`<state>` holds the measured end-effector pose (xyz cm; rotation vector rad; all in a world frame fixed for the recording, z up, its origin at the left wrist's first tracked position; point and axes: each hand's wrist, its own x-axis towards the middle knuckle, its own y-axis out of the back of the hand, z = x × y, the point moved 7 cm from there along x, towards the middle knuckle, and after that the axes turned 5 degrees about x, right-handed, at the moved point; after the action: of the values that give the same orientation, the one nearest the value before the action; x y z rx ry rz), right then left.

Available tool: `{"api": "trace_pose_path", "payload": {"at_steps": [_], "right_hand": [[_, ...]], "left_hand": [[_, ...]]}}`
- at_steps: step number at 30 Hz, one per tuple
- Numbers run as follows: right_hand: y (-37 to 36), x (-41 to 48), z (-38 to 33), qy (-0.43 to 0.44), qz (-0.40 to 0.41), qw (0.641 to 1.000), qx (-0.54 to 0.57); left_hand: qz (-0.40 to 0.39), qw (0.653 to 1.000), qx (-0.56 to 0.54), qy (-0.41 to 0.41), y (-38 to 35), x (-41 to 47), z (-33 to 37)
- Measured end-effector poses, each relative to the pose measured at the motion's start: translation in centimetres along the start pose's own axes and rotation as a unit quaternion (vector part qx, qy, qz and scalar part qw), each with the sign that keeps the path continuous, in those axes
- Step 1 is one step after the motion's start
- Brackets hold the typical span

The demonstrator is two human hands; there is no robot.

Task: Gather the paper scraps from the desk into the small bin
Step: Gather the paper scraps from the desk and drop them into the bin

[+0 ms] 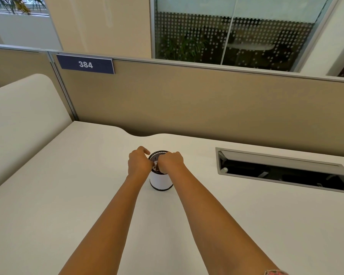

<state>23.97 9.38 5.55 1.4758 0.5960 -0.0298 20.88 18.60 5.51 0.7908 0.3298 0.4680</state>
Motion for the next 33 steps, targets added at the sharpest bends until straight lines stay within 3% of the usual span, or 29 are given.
{"api": "trace_pose_path", "payload": {"at_steps": [7,13,18,25,33], "right_hand": [[-0.2,0.1,-0.3,0.010,-0.018,1.000,0.010],[1.5,-2.0,-0.6,0.075,0.134,0.988,0.021],[3.3,-4.3,1.8,0.068,0.237,0.954,0.168],[1.3,-9.7,9.3,0.001,0.317,0.897,0.310],[-7.9,-19.1,19.4,-0.118,0.335,0.868,0.347]], "left_hand": [[0.018,1.000,-0.019,0.010,-0.1,0.1,-0.5],[0.030,0.999,-0.008,0.030,0.2,-0.3,-0.5],[0.069,0.997,0.032,0.009,1.2,-1.8,0.3],[0.149,0.984,0.035,-0.093,2.1,-7.7,3.2],[0.038,0.982,0.034,-0.181,-4.8,-17.6,4.2]]}}
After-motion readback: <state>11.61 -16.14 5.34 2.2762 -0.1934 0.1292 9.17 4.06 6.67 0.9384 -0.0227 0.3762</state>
